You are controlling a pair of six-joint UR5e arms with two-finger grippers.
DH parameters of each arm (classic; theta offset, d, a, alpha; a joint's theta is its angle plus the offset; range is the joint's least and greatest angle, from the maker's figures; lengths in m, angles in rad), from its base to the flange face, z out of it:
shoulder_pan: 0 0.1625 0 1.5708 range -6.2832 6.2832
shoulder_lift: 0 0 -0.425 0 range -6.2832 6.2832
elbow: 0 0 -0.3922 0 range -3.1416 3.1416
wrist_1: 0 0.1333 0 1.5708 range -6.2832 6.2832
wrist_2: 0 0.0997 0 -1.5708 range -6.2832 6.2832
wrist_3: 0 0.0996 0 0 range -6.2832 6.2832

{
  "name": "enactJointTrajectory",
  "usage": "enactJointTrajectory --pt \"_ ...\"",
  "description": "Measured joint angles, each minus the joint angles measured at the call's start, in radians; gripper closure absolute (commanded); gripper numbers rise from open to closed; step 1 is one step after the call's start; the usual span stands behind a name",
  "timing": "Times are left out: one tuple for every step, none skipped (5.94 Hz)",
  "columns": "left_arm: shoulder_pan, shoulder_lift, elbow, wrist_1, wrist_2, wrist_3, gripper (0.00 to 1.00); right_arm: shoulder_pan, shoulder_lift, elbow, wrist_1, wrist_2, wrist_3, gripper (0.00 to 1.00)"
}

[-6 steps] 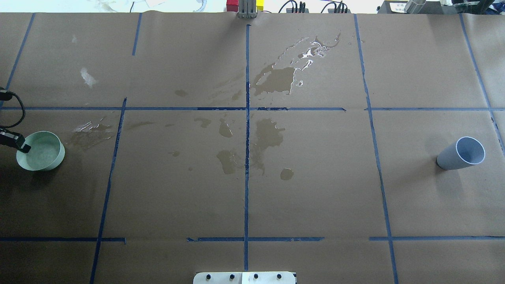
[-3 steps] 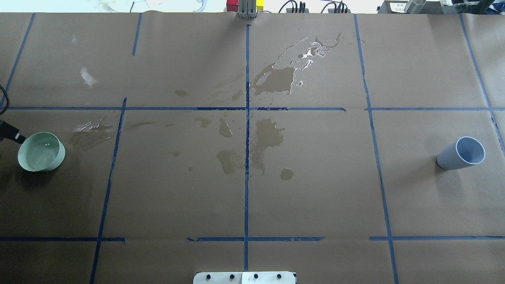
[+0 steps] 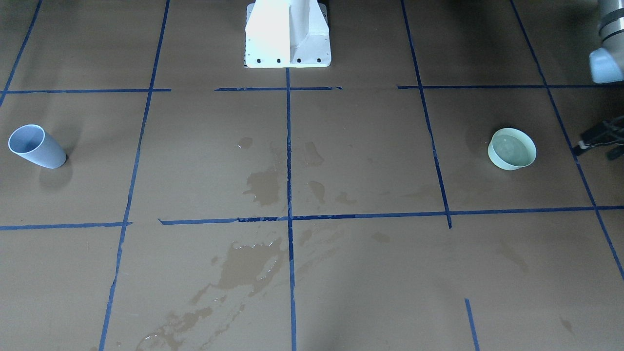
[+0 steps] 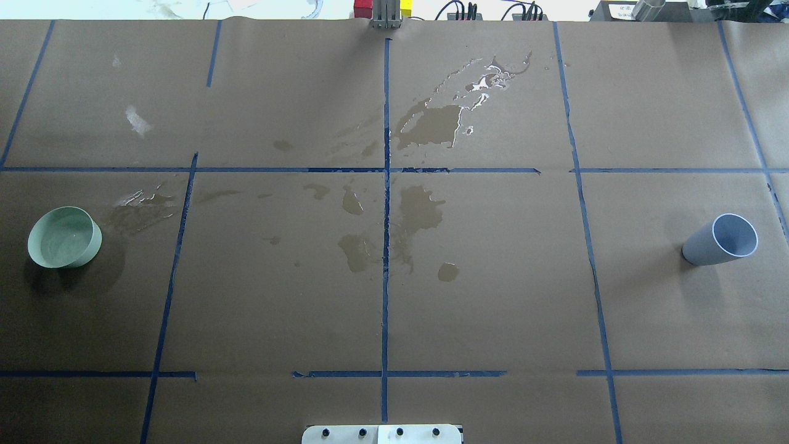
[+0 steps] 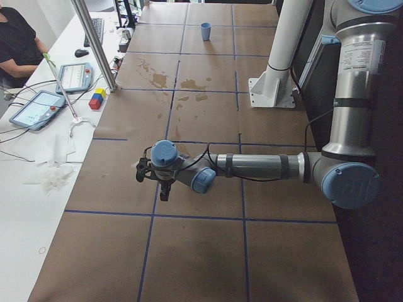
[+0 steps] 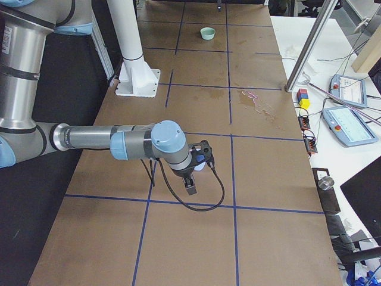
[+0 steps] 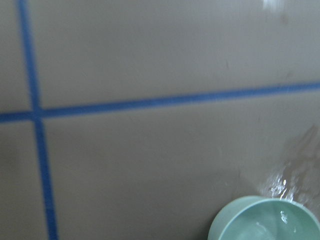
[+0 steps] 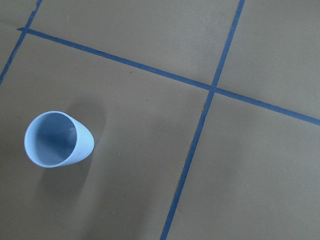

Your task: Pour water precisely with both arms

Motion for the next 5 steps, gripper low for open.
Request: enactJointTrajectory --pt "-0.075 0.001 -0.013 0.080 0.003 0.119 0.00 0.000 -0.005 0.002 0.000 -0.031 0.020 0.00" --pt "-0.148 0.001 -0.026 0.200 0.006 0.259 0.00 0.000 -0.008 0.001 -0.002 -0.050 0.046 0.00" --pt "-0.190 0.000 -0.038 0.310 0.007 0.359 0.00 0.000 -0.010 -0.002 -0.005 -0.055 0.076 0.00" --pt "-0.205 0.001 -0.068 0.420 0.009 0.401 0.00 0.000 -0.014 -0.002 -0.011 -0.054 0.095 0.00" --pt "-0.205 0.032 -0.142 0.522 0.012 0.413 0.00 0.000 -0.019 -0.001 -0.028 -0.053 0.102 0.00"
